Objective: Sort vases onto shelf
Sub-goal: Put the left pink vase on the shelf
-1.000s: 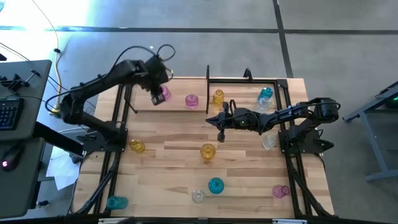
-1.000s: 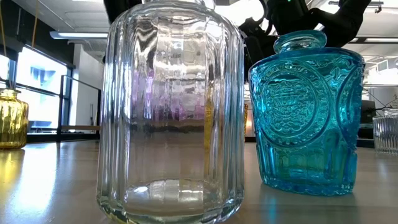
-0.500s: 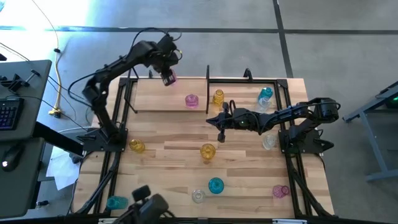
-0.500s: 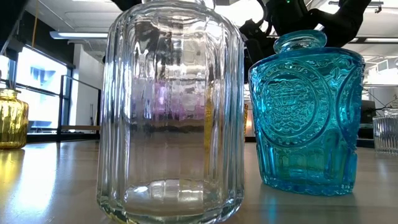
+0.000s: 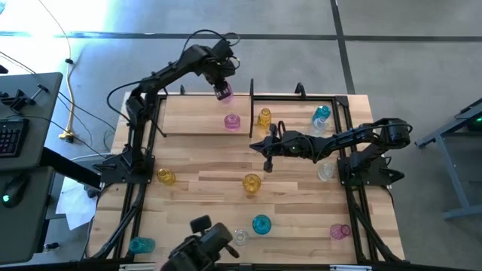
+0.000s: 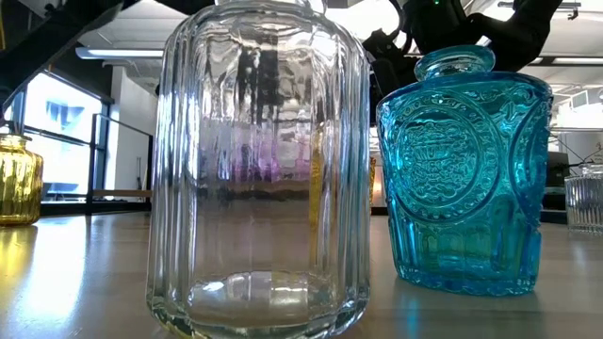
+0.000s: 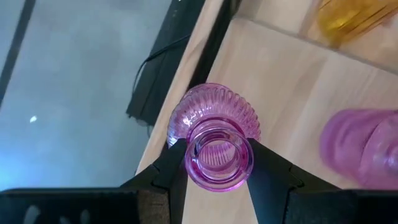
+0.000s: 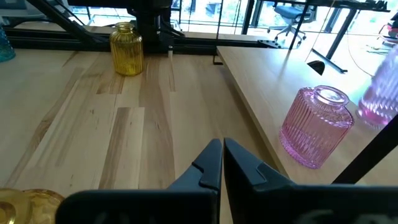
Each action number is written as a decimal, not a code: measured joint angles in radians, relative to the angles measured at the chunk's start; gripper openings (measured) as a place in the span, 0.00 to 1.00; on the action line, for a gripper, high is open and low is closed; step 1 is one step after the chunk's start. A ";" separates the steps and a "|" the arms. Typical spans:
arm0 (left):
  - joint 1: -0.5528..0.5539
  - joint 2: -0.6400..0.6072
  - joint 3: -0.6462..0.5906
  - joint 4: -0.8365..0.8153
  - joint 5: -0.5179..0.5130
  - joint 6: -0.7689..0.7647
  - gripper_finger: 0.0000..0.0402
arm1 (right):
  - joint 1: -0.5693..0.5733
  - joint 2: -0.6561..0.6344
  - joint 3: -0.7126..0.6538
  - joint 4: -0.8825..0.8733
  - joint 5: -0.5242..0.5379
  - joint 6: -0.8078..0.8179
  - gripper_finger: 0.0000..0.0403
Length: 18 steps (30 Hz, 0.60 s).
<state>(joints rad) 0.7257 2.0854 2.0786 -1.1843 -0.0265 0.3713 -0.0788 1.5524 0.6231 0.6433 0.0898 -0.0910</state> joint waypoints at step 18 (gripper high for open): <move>-0.022 0.078 0.078 -0.024 0.044 -0.011 0.29 | 0.000 0.000 0.000 -0.004 0.000 0.000 0.00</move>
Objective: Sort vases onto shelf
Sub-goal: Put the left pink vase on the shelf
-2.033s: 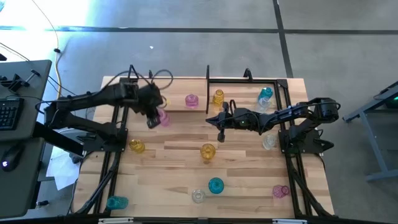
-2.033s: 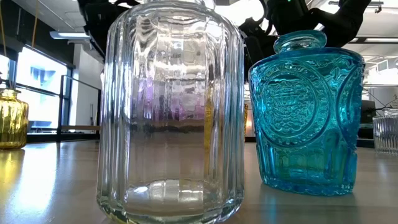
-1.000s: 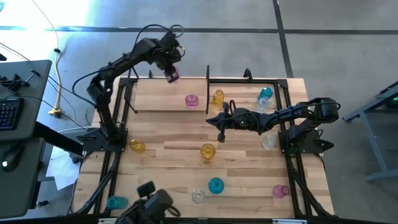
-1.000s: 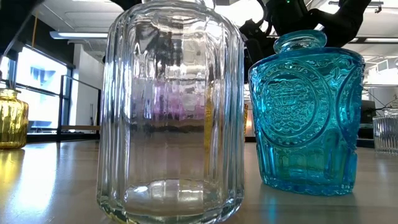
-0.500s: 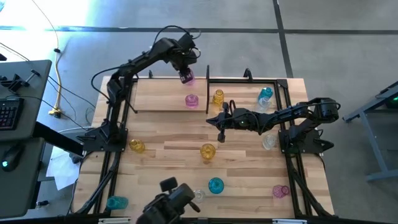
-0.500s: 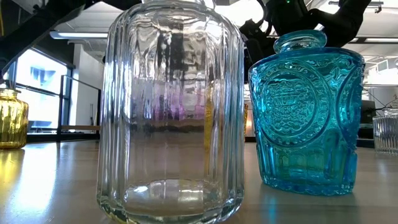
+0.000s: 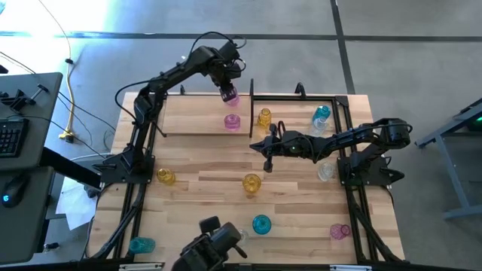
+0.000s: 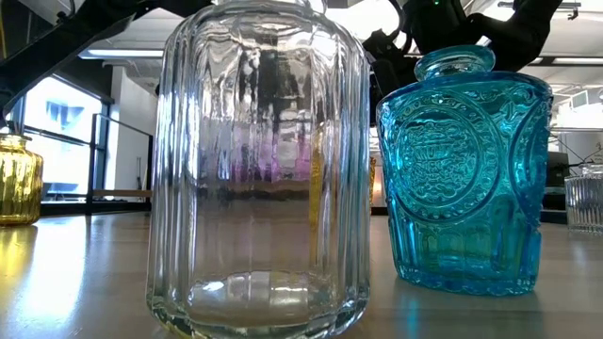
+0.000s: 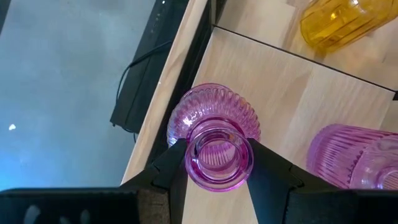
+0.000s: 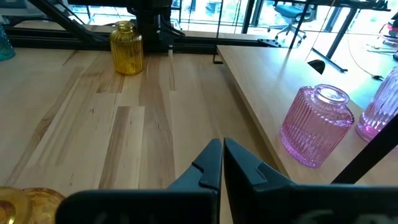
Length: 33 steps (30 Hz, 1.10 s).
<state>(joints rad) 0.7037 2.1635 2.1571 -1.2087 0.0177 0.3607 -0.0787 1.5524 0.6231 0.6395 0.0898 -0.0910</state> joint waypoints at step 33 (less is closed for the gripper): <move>-0.009 0.005 0.000 0.025 0.003 -0.009 0.29 | 0.000 0.000 0.000 0.000 0.000 0.000 0.00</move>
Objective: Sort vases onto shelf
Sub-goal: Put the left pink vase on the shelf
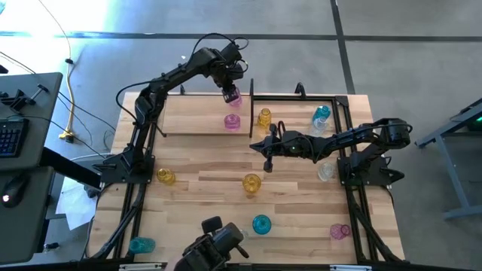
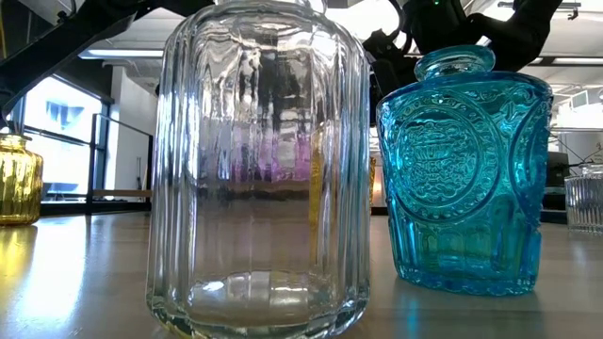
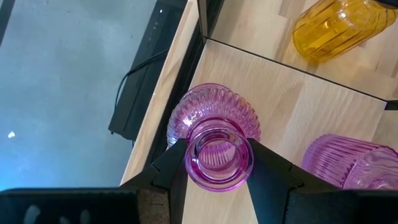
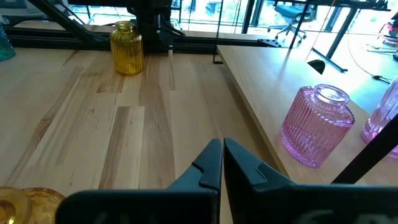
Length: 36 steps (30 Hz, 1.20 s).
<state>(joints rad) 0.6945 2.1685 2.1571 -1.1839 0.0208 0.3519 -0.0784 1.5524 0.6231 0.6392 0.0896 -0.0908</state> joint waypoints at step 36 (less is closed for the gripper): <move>-0.002 0.002 0.000 0.026 0.005 0.020 0.40 | 0.000 0.000 0.000 -0.008 0.000 0.000 0.00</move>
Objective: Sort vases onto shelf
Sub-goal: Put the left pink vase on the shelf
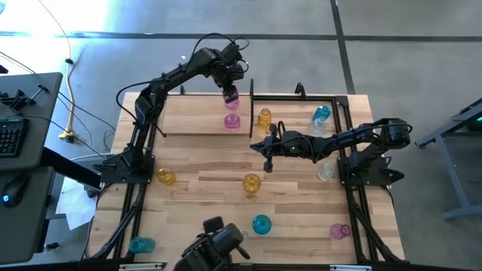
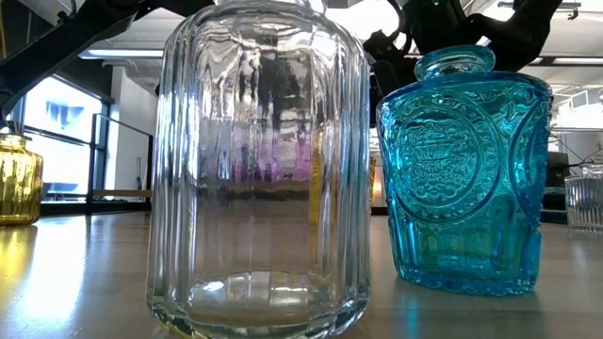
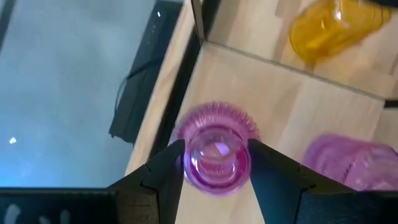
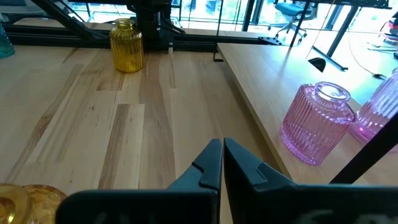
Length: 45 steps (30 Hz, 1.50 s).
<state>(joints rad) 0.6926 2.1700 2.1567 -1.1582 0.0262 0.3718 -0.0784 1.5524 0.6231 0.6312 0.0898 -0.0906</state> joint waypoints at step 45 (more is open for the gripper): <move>0.008 -0.615 -0.914 0.882 0.024 -0.179 0.00 | 0.022 0.000 0.000 -0.058 0.003 0.004 0.00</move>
<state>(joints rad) 0.7004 1.5547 1.2427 -0.2764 0.0502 0.1930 -0.0563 1.5524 0.6231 0.5729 0.0925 -0.0869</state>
